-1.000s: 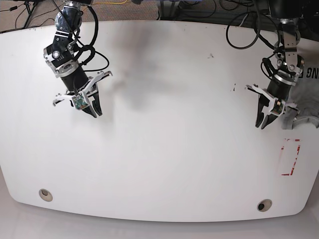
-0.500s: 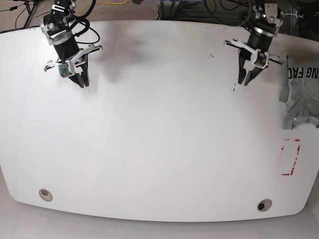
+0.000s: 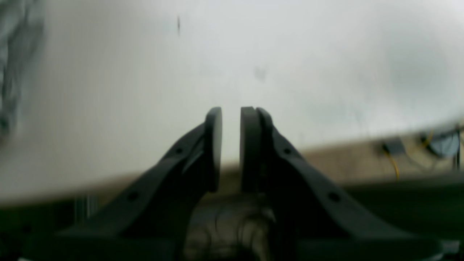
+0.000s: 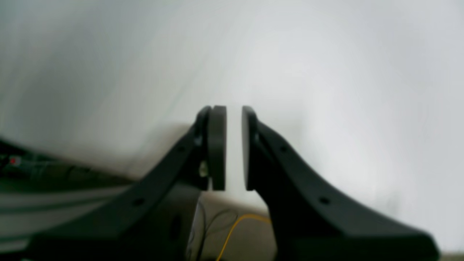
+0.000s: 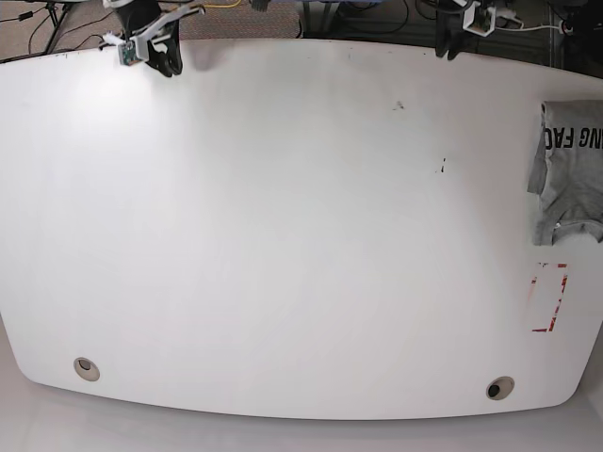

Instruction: Layout the t-shirt on the table in an organized manner, then fold the t-shirt properly

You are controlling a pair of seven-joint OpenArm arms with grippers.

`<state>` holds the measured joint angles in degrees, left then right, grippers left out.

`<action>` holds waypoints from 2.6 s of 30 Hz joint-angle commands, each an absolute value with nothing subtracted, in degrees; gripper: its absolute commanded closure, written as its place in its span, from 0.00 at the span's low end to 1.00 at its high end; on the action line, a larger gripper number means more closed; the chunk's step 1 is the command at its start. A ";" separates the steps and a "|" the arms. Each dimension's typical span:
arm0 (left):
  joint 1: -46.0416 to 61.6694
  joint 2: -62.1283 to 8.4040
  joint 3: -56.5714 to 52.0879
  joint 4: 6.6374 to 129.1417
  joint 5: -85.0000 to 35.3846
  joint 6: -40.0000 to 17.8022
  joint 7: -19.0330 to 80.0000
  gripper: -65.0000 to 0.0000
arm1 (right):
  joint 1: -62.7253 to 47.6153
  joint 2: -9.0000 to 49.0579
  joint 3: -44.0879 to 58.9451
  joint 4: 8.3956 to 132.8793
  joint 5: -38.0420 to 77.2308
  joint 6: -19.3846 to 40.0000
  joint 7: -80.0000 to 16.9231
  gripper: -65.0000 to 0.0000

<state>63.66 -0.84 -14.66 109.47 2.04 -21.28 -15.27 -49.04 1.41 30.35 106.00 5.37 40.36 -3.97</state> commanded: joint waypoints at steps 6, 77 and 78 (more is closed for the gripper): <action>73.01 -1.01 -10.68 106.95 1.36 -21.32 -16.75 0.88 | -58.77 0.22 28.44 104.31 6.20 40.00 -2.68 0.90; 8.40 -7.60 -0.40 6.64 1.63 -16.84 -8.92 0.84 | -18.24 2.95 19.65 22.46 -9.19 24.92 13.05 0.89; 8.40 -7.60 -0.40 6.64 1.63 -16.84 -8.92 0.84 | -18.15 2.95 19.65 22.46 -9.19 24.92 13.05 0.89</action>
